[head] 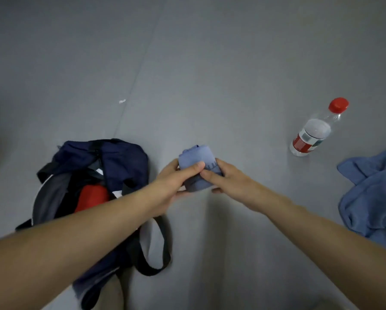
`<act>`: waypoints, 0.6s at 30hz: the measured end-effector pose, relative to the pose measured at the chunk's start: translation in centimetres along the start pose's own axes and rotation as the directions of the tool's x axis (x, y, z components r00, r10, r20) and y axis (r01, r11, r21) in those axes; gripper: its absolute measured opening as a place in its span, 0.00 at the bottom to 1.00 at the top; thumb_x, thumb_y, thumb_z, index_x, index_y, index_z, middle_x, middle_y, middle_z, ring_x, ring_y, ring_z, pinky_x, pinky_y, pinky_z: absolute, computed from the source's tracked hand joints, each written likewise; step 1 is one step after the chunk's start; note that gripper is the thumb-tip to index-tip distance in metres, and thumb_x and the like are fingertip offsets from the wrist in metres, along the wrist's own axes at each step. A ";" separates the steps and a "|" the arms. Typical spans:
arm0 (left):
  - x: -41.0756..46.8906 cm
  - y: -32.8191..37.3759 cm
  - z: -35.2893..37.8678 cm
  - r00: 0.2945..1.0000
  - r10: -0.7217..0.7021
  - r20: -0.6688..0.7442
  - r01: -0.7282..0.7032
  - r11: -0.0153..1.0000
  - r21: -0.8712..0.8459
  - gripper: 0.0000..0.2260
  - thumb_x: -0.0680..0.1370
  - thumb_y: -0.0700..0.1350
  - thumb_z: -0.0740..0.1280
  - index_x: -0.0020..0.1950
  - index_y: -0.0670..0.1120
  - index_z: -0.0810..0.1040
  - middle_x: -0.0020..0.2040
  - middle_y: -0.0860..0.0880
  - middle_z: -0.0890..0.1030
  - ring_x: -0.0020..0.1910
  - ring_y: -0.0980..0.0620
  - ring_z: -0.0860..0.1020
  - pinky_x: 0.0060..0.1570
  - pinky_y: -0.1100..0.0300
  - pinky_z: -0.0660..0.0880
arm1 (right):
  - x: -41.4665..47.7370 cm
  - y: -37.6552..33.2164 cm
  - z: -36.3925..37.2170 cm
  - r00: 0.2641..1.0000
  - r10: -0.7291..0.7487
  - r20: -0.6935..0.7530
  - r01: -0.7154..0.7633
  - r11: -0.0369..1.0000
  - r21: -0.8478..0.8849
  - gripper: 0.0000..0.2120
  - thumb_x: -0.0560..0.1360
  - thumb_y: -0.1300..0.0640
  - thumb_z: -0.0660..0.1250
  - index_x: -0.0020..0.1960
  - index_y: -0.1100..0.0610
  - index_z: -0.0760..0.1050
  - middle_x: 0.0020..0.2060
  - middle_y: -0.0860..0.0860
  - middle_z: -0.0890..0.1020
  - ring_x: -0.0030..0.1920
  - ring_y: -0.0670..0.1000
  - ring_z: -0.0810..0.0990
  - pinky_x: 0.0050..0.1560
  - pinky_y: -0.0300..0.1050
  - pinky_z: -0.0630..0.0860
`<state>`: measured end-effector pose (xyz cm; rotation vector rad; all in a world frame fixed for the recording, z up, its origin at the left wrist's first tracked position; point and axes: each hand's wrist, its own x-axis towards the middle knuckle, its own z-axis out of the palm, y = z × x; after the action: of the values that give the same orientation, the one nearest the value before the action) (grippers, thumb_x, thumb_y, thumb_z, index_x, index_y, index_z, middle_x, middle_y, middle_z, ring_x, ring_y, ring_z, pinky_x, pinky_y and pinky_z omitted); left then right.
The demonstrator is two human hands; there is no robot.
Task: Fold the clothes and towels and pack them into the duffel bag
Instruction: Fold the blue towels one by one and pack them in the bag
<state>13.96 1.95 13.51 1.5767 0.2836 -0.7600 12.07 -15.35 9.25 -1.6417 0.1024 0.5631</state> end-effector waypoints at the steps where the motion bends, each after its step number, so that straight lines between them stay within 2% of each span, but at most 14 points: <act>1: -1.0 1.6 -1.7 0.999 0.029 -0.015 -0.029 1.000 0.012 0.19 0.78 0.51 0.71 0.68 0.50 0.75 0.59 0.50 0.84 0.58 0.53 0.83 0.51 0.56 0.80 | 0.7 -2.4 1.1 0.999 -0.024 0.045 0.025 1.000 -0.019 0.14 0.80 0.45 0.65 0.63 0.49 0.74 0.56 0.46 0.83 0.57 0.46 0.81 0.56 0.49 0.80; 3: -2.8 4.0 -5.2 0.993 0.086 -0.076 -0.085 0.996 0.006 0.20 0.79 0.48 0.71 0.69 0.47 0.74 0.60 0.46 0.84 0.59 0.48 0.83 0.58 0.48 0.80 | 1.9 -6.7 3.4 0.990 -0.062 0.129 0.075 0.992 -0.100 0.14 0.81 0.44 0.63 0.64 0.48 0.72 0.55 0.46 0.82 0.55 0.44 0.81 0.55 0.46 0.80; 5: -4.5 5.1 -9.3 0.970 0.163 -0.180 -0.164 0.986 0.013 0.22 0.77 0.47 0.74 0.68 0.44 0.74 0.58 0.42 0.84 0.57 0.43 0.83 0.61 0.41 0.78 | 3.4 -10.4 6.7 0.970 -0.090 0.226 0.143 0.963 -0.229 0.09 0.82 0.44 0.60 0.58 0.47 0.72 0.46 0.46 0.83 0.46 0.39 0.81 0.46 0.38 0.79; 6: -5.1 5.3 -11.6 0.947 0.207 -0.245 -0.204 0.978 0.038 0.24 0.74 0.48 0.76 0.67 0.43 0.75 0.57 0.41 0.84 0.57 0.42 0.83 0.60 0.41 0.78 | 4.3 -11.7 8.7 0.960 -0.110 0.257 0.180 0.946 -0.270 0.08 0.82 0.43 0.59 0.55 0.46 0.72 0.42 0.46 0.83 0.42 0.38 0.81 0.42 0.34 0.78; 7: -5.5 5.3 -13.6 0.916 0.251 -0.314 -0.241 0.968 0.071 0.26 0.71 0.49 0.77 0.66 0.45 0.76 0.57 0.42 0.84 0.55 0.43 0.84 0.59 0.43 0.80 | 5.2 -12.5 10.5 0.956 -0.127 0.264 0.208 0.929 -0.307 0.09 0.82 0.41 0.59 0.56 0.45 0.71 0.41 0.46 0.84 0.42 0.39 0.81 0.42 0.34 0.77; 9: -6.2 4.4 -18.2 0.824 0.319 -0.469 -0.299 0.947 0.118 0.27 0.67 0.52 0.78 0.63 0.49 0.77 0.54 0.47 0.85 0.53 0.48 0.85 0.53 0.49 0.81 | 7.1 -13.0 14.9 0.966 -0.152 0.207 0.228 0.881 -0.416 0.21 0.79 0.36 0.59 0.69 0.44 0.68 0.50 0.45 0.83 0.53 0.47 0.82 0.56 0.45 0.77; 10: -6.3 3.5 -20.4 0.775 0.333 -0.538 -0.309 0.941 0.137 0.26 0.66 0.52 0.78 0.62 0.50 0.77 0.53 0.49 0.85 0.51 0.50 0.85 0.53 0.50 0.82 | 8.0 -12.6 17.0 0.970 -0.175 0.167 0.236 0.841 -0.486 0.27 0.79 0.36 0.59 0.76 0.42 0.60 0.57 0.45 0.81 0.59 0.52 0.79 0.61 0.49 0.74; 12: -6.1 0.8 -23.4 0.721 0.326 -0.612 -0.249 0.945 0.211 0.23 0.67 0.52 0.78 0.59 0.53 0.76 0.52 0.52 0.84 0.49 0.55 0.84 0.53 0.51 0.82 | 8.9 -10.4 20.4 0.966 -0.227 0.122 0.253 0.753 -0.607 0.34 0.80 0.38 0.59 0.80 0.40 0.47 0.72 0.49 0.71 0.69 0.57 0.72 0.67 0.53 0.70; 13: -5.7 -1.0 -24.6 0.727 0.316 -0.610 -0.189 0.946 0.265 0.23 0.67 0.53 0.77 0.59 0.55 0.75 0.52 0.53 0.83 0.49 0.57 0.83 0.53 0.51 0.81 | 9.0 -8.6 22.1 0.967 -0.226 0.121 0.248 0.715 -0.654 0.35 0.80 0.39 0.59 0.80 0.39 0.42 0.77 0.52 0.63 0.72 0.59 0.68 0.69 0.55 0.68; 15: -4.8 -4.9 -25.2 0.777 0.270 -0.569 -0.081 0.939 0.335 0.23 0.63 0.57 0.75 0.56 0.61 0.73 0.52 0.56 0.82 0.50 0.57 0.81 0.51 0.54 0.80 | 8.5 -4.6 24.7 0.980 -0.157 0.124 0.196 0.640 -0.743 0.37 0.81 0.40 0.58 0.79 0.38 0.35 0.80 0.58 0.49 0.76 0.63 0.61 0.71 0.58 0.66; 18: -3.5 -9.8 -24.9 0.801 0.166 -0.576 0.025 0.951 0.309 0.29 0.61 0.61 0.73 0.59 0.59 0.71 0.51 0.60 0.80 0.50 0.59 0.79 0.47 0.59 0.78 | 6.9 1.0 26.8 0.990 -0.077 0.118 0.141 0.518 -0.844 0.42 0.81 0.47 0.59 0.76 0.38 0.27 0.79 0.62 0.40 0.77 0.66 0.55 0.74 0.59 0.63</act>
<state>13.03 28.24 7.40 2.0929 0.5851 -0.2217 9.76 11.84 4.30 -2.5809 -0.4069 0.6075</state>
